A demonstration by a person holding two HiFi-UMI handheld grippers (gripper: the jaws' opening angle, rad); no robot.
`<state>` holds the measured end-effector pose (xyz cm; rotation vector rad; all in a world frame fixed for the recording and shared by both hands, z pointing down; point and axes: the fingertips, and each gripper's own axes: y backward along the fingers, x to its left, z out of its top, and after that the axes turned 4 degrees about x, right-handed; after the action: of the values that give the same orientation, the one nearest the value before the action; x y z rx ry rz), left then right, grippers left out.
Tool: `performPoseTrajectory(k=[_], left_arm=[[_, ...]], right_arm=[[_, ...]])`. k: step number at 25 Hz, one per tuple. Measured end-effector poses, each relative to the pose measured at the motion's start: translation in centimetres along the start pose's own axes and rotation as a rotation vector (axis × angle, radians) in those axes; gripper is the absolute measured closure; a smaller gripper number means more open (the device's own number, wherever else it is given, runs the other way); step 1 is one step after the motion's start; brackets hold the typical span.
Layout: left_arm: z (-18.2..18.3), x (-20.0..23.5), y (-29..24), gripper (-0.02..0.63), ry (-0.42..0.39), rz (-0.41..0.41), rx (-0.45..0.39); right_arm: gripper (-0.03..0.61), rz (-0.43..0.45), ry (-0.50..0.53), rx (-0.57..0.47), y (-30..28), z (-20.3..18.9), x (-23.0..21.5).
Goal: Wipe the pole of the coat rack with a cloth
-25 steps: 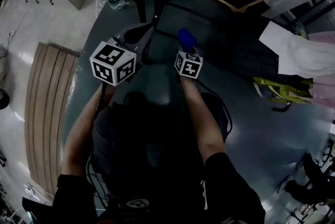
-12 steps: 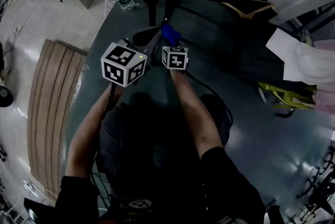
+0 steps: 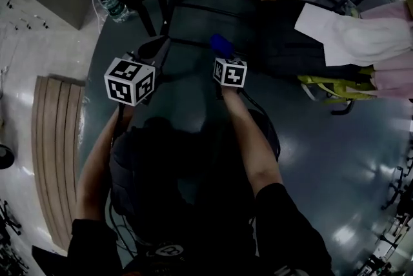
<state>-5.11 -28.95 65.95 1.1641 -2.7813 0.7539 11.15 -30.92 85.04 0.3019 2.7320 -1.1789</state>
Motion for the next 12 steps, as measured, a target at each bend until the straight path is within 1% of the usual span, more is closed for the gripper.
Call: performPoseTrajectory(k=[3,5,8,10,12], left_arm=[[-0.3,-1.6,-0.9,0.609,0.016,-0.028,0.014],[-0.1,-3.0,-1.5,0.609,-0.012,-0.061,0.020],[0.2,-4.3,-2.1,0.610,-0.050,-0.092,0.024],[0.4,-4.3,-2.0,0.609,-0.054,-0.095,0.007],[0.7,-3.6,-1.5,0.609,-0.049,-0.079,-0.020]], right_arm=[[0.503,-0.087,-0.130,-0.011,1.6,-0.8,-4.7],[0.502,-0.142,-0.199,-0.021,2.3,-1.1,-6.8],[0.500,-0.205,-0.208,-0.036,3.1,-1.3,-8.9],[0.502,-0.213,-0.213,-0.041,3.2,-1.4,-9.0],[0.502,-0.197,-0.218,-0.050,2.8,-1.3,-8.1]])
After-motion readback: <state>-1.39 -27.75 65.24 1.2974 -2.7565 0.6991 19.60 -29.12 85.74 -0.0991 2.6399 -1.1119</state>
